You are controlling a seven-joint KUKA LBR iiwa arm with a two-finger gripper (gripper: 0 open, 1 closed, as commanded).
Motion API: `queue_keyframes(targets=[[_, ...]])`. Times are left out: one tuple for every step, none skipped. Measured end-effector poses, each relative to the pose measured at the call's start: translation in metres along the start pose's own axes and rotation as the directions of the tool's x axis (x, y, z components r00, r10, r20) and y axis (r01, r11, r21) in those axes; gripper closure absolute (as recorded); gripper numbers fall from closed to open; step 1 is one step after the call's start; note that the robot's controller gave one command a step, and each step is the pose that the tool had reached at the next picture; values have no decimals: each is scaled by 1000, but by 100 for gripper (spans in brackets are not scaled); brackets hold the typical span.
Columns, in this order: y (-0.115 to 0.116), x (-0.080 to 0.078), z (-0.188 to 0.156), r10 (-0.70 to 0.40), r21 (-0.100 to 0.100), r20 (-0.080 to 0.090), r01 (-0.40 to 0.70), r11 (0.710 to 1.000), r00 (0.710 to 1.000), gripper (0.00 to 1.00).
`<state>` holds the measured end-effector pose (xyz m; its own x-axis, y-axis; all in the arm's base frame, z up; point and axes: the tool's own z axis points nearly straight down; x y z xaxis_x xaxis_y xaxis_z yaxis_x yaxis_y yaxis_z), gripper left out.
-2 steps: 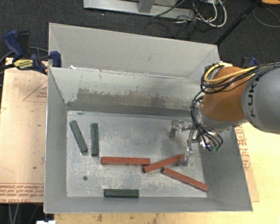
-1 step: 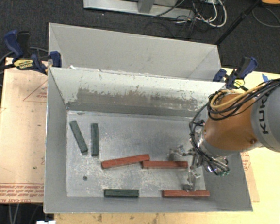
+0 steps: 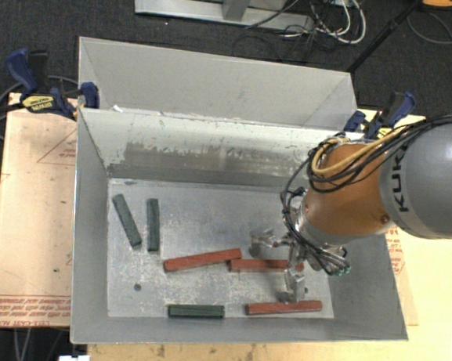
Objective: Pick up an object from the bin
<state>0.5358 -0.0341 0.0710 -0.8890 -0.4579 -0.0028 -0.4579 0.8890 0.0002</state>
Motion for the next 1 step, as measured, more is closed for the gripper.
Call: queue_keyframes(targets=[[-1, 1, 0, 3, 1, 1, -3, 1000, 1000, 100]])
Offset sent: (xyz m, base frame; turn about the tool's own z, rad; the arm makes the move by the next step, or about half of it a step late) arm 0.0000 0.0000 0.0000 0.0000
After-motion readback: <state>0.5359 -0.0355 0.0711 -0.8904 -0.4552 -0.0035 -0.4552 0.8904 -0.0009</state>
